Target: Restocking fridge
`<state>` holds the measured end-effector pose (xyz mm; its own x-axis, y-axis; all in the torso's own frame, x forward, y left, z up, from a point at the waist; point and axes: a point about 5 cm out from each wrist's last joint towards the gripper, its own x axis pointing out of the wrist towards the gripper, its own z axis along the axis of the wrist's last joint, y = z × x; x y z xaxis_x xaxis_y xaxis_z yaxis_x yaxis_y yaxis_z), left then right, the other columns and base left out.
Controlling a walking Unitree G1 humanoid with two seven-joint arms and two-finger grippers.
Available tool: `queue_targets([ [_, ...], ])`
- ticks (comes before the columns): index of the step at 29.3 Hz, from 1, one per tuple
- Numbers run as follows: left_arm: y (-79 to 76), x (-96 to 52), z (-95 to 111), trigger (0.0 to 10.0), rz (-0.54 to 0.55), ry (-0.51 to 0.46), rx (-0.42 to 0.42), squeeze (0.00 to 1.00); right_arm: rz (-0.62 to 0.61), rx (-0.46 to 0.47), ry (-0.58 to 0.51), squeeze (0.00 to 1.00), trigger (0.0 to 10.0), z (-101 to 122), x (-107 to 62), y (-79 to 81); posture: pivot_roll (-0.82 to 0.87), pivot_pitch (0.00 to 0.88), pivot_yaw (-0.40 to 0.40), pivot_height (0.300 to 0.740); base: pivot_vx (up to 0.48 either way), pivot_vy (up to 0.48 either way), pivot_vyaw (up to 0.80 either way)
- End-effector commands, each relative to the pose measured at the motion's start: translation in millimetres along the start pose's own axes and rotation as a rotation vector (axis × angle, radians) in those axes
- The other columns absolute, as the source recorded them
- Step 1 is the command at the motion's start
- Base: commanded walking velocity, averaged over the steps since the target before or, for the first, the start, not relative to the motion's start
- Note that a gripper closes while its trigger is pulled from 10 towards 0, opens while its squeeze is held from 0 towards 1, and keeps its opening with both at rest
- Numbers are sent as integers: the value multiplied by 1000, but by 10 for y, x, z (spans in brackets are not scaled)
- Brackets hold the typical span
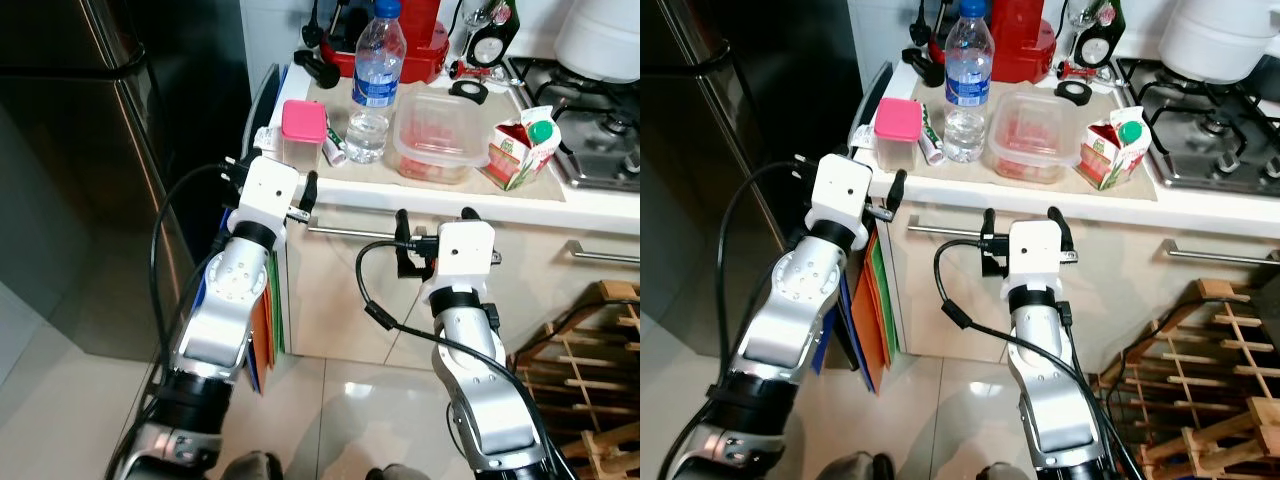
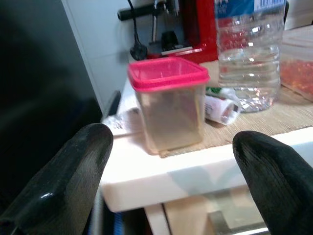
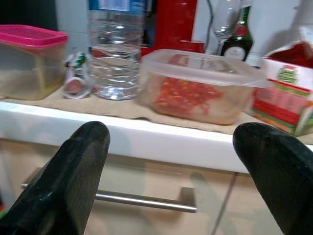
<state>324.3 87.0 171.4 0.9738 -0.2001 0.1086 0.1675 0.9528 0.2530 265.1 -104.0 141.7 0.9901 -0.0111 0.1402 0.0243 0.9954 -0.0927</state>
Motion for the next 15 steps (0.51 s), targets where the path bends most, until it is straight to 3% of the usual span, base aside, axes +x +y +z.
queue_targets([
  [1, -53, 48, 38, 10000, -6, 3, 0, 0, 5, -12, -10, 0, 10000, 34, -9, 14, -3, 78, 39, 740, 0, 0, 0],
  [5, -77, 101, 29, 10000, 26, 19, 27, 0, 15, -10, -15, 0, 10000, 47, -11, 22, -6, 84, 35, 740, 0, 0, 0],
  [10, -26, 172, 22, 10000, 138, 54, 37, 0, 83, -18, -35, 0, 10000, 11, -128, -58, -29, 94, 33, 740, 0, 0, 0],
  [15, -116, 195, 32, 10000, 137, 58, 17, 0, 189, -40, -32, 0, 10000, -106, -261, -51, -46, 103, 32, 740, 0, 0, 0],
])
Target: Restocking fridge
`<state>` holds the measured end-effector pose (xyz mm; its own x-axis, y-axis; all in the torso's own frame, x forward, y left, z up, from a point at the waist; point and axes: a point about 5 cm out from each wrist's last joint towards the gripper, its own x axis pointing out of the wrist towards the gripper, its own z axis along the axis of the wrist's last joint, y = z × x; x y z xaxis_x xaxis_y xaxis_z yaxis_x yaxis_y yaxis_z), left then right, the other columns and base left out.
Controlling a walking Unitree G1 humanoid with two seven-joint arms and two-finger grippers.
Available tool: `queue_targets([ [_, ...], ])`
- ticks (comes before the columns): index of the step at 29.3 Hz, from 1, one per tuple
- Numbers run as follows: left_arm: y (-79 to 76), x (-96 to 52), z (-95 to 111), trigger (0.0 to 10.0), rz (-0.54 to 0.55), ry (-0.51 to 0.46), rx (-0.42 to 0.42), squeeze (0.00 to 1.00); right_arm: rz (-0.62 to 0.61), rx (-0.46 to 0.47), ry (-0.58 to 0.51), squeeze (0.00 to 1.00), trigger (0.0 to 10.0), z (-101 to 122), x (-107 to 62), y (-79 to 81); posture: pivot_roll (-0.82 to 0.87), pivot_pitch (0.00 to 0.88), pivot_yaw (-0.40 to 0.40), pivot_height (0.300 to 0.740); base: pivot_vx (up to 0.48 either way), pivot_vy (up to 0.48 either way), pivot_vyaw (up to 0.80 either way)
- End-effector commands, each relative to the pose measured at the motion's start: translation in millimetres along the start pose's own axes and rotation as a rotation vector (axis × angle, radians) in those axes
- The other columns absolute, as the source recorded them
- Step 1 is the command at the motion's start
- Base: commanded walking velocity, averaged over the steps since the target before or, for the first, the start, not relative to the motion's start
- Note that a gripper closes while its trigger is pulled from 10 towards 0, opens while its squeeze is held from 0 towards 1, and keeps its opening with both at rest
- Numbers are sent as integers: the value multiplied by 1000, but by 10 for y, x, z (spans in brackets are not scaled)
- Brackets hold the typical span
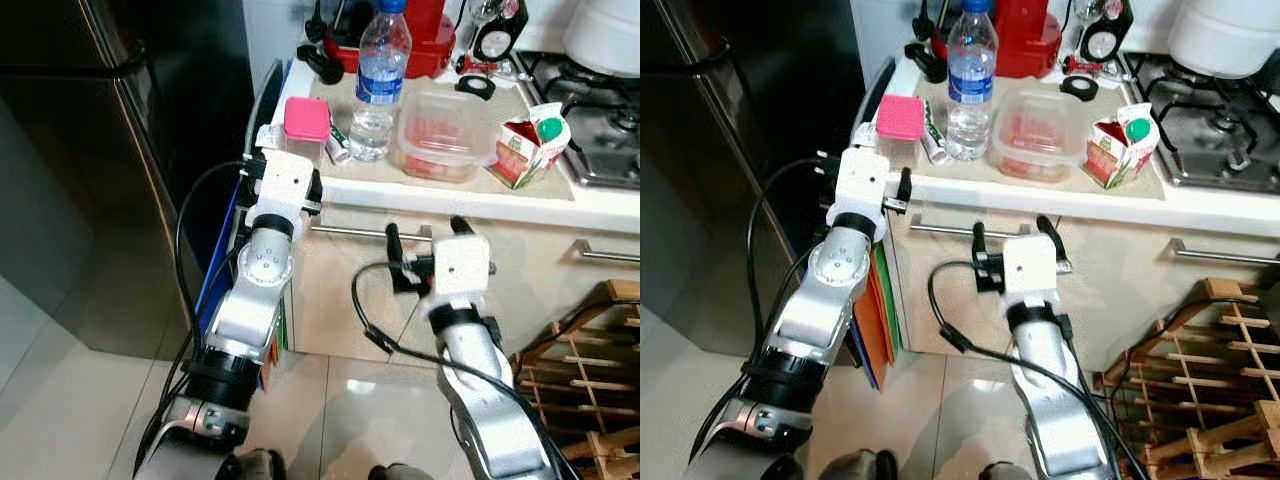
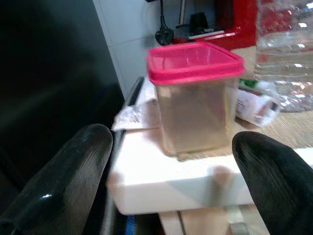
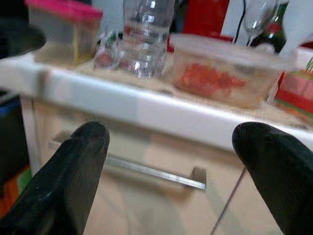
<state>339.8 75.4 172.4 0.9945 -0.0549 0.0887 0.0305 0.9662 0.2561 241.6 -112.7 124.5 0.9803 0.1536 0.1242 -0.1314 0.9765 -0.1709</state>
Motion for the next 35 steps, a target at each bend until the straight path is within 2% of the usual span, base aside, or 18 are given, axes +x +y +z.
queue_targets([
  [1, -55, 14, 21, 10000, -3, 2, -4, 0, 41, 17, -28, 0, 10000, 25, -19, 34, -48, 103, 32, 740, 0, 0, 0],
  [3, -118, 28, 41, 10000, -12, -12, -10, 0, 104, -7, -12, 0, 10000, -74, -118, 14, -52, 100, 31, 740, 0, 0, 0],
  [9, -147, 100, 53, 10000, 11, -18, -23, 0, 157, -72, 1, 0, 10000, -207, -252, -106, -52, 100, 32, 740, 0, 0, 0],
  [15, -112, 154, 118, 10000, 71, -47, -28, 0, 229, -120, -19, 0, 10000, -265, -308, -44, -47, 96, 40, 740, 0, 0, 0],
  [22, -145, 207, 98, 10000, 70, -30, -32, 0, 200, -91, -40, 0, 10000, -233, -251, 7, -46, 102, 43, 740, 0, 0, 0],
  [28, -197, 278, 103, 10000, 53, -8, -54, 0, 198, -65, -60, 0, 10000, -191, -270, 91, -51, 107, 49, 740, 0, 0, 0],
  [35, -298, 289, 144, 10000, 26, -8, -81, 0, 194, -78, -50, 0, 10000, -229, -336, 67, -58, 110, 53, 740, 0, 0, 0],
])
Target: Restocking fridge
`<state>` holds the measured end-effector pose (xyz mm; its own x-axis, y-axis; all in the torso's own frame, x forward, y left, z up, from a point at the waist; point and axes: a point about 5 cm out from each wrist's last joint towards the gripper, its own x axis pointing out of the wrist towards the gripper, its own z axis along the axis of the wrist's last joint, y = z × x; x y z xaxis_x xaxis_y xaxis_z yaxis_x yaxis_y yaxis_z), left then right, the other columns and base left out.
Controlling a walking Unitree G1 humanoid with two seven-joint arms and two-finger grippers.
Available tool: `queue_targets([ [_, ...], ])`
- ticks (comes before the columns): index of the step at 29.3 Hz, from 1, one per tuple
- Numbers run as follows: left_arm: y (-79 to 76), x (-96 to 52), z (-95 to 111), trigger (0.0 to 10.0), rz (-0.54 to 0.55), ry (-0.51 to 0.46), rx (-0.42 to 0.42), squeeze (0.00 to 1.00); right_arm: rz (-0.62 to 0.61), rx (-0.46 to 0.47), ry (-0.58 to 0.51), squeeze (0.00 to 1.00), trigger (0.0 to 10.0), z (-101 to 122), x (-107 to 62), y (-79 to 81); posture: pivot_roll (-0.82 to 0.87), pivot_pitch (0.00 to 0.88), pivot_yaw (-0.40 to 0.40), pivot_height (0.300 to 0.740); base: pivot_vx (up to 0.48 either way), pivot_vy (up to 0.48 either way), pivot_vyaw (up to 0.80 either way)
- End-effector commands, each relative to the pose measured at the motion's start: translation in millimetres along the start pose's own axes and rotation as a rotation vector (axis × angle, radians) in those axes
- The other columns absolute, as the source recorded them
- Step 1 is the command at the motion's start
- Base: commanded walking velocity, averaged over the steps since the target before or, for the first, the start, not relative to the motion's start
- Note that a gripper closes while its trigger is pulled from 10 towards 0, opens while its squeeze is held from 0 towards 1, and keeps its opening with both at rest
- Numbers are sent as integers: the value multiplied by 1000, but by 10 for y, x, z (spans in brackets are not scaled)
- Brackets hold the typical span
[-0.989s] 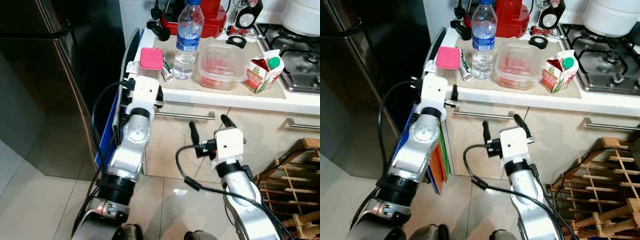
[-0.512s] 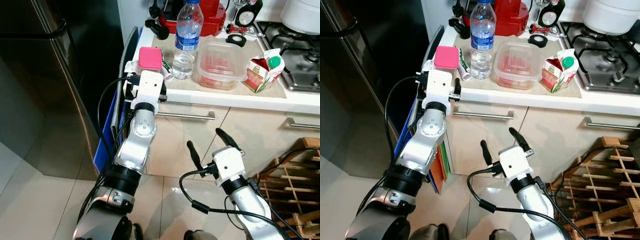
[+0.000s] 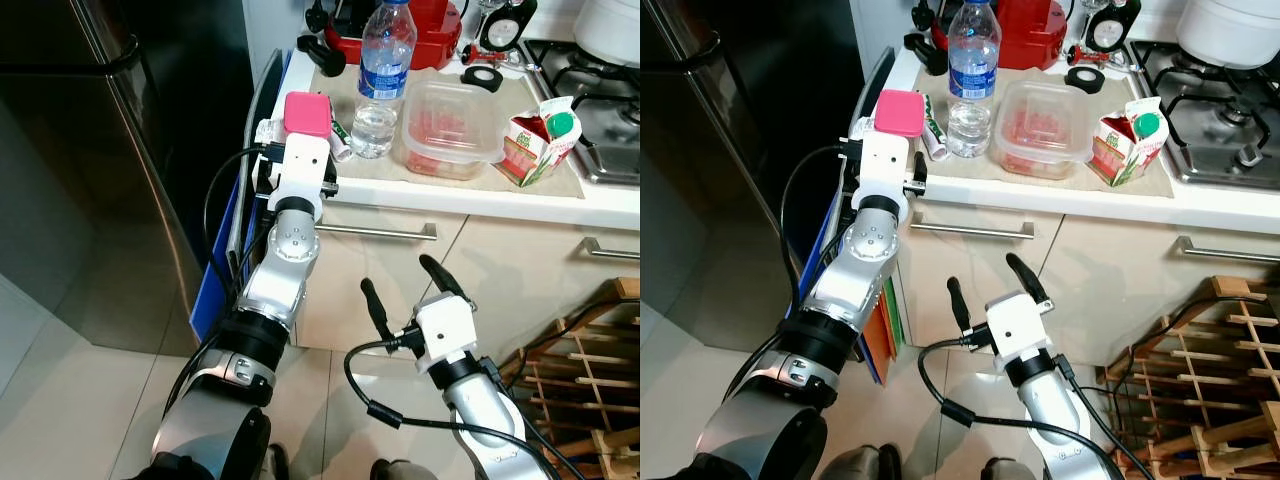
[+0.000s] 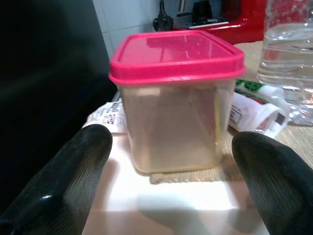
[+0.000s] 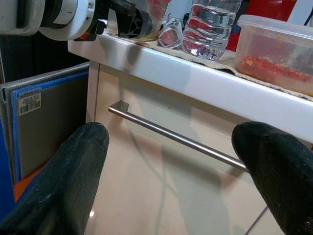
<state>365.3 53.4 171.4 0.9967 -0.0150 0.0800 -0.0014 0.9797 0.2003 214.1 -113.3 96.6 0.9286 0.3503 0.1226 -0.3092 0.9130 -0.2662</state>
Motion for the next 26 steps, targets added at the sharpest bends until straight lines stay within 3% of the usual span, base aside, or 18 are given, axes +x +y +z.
queue_targets([
  [1, -112, 17, 126, 10000, -16, -25, -30, 0, -6, -7, -5, 0, 10000, 4, -34, -2, -60, 108, 53, 740, 0, 0, 0],
  [6, -166, 6, 111, 10000, -25, -24, -32, 0, -5, -7, -5, 0, 10000, 2, -37, 27, -60, 100, 52, 740, 0, 0, 0],
  [26, -102, 192, 148, 10000, -13, -17, -22, 0, -17, -4, -8, 0, 10000, 12, -56, 69, -72, 98, 60, 740, 0, 0, 0],
])
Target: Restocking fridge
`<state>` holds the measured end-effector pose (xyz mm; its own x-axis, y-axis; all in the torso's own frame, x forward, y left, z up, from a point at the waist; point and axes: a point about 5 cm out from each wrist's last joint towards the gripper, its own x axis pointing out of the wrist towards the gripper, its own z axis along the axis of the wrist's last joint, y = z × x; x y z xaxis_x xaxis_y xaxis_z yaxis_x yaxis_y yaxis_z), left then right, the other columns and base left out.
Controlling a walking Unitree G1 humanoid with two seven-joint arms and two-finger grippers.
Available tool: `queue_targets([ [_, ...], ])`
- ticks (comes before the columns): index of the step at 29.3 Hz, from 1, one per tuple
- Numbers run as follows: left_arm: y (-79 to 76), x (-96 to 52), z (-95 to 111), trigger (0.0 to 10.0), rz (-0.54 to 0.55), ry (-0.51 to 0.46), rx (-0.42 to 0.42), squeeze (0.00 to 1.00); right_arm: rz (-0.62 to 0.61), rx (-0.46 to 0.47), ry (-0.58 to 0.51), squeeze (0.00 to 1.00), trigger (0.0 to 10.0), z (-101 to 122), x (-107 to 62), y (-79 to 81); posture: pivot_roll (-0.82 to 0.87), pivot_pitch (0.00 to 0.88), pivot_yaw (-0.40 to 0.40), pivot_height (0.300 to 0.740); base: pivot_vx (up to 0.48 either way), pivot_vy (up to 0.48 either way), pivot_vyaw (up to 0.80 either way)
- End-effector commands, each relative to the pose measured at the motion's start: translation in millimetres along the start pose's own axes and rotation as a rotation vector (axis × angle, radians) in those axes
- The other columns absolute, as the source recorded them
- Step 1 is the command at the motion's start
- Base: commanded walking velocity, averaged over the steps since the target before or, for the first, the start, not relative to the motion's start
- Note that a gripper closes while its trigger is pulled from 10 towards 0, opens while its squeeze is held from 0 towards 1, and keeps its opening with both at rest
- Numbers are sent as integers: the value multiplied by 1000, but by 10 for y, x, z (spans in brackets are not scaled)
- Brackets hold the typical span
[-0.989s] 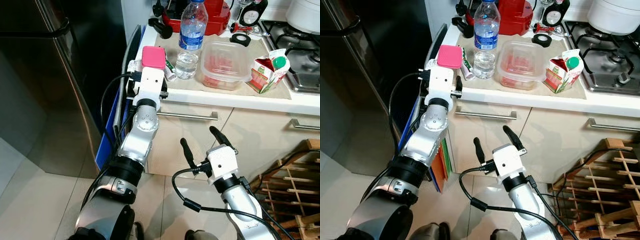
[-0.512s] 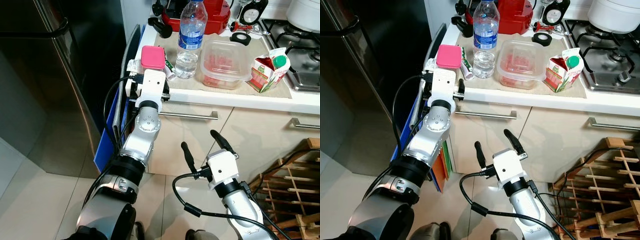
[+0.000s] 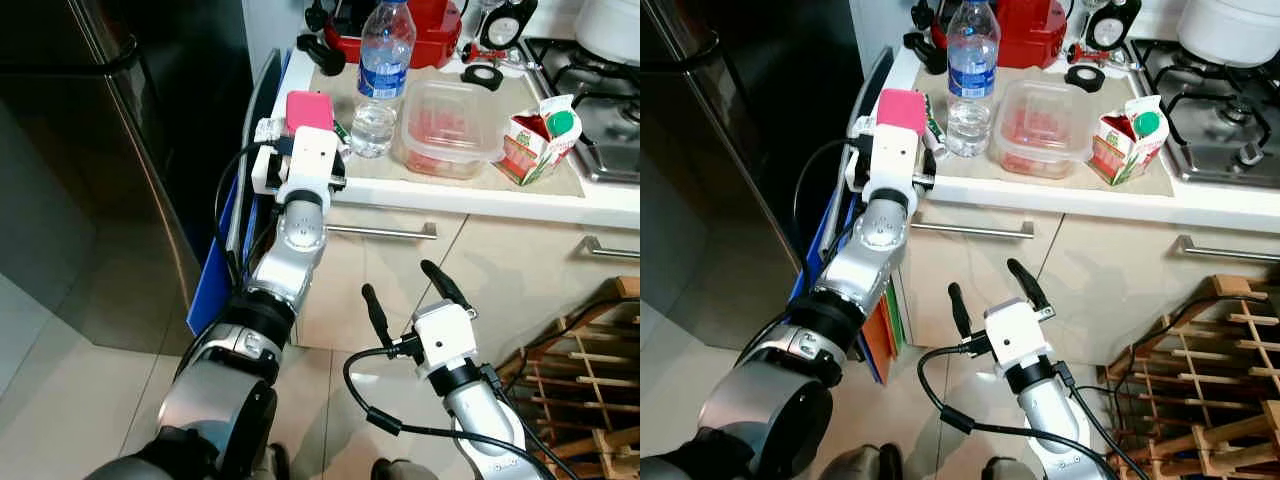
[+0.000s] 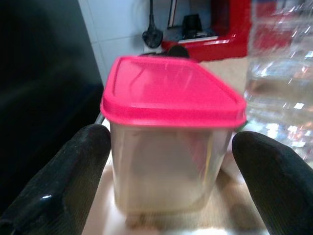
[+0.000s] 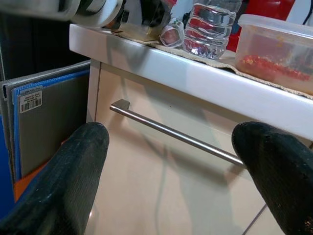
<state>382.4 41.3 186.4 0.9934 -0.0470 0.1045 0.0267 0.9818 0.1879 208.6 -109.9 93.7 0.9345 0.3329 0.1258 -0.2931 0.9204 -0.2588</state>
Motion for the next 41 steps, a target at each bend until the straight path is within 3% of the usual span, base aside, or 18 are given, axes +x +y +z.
queue_targets([
  [1, -11, 11, -15, 10000, 15, 17, -7, 0, 1, -9, -9, 0, 10000, 22, -14, 14, -72, 98, 60, 740, 0, 0, 0],
  [11, 40, 67, -73, 10000, 36, 63, 9, 0, 1, -13, -1, 0, 10000, 16, -29, 15, -76, 107, 55, 740, 0, 0, 0],
  [12, 53, 71, -99, 0, 36, 77, 12, 0, 1, -13, 0, 0, 10000, 15, -29, 17, -76, 108, 54, 740, 0, 0, 0],
  [22, 209, 129, -156, 0, 66, 125, -11, 0, 5, -18, 5, 0, 10000, 10, -25, 21, -73, 111, 50, 740, 0, 0, 0],
  [41, 201, 148, 195, 0, -23, -102, -54, 0, -18, -15, 7, 0, 10000, 5, 36, -5, -54, 113, 37, 740, 0, 0, 0],
])
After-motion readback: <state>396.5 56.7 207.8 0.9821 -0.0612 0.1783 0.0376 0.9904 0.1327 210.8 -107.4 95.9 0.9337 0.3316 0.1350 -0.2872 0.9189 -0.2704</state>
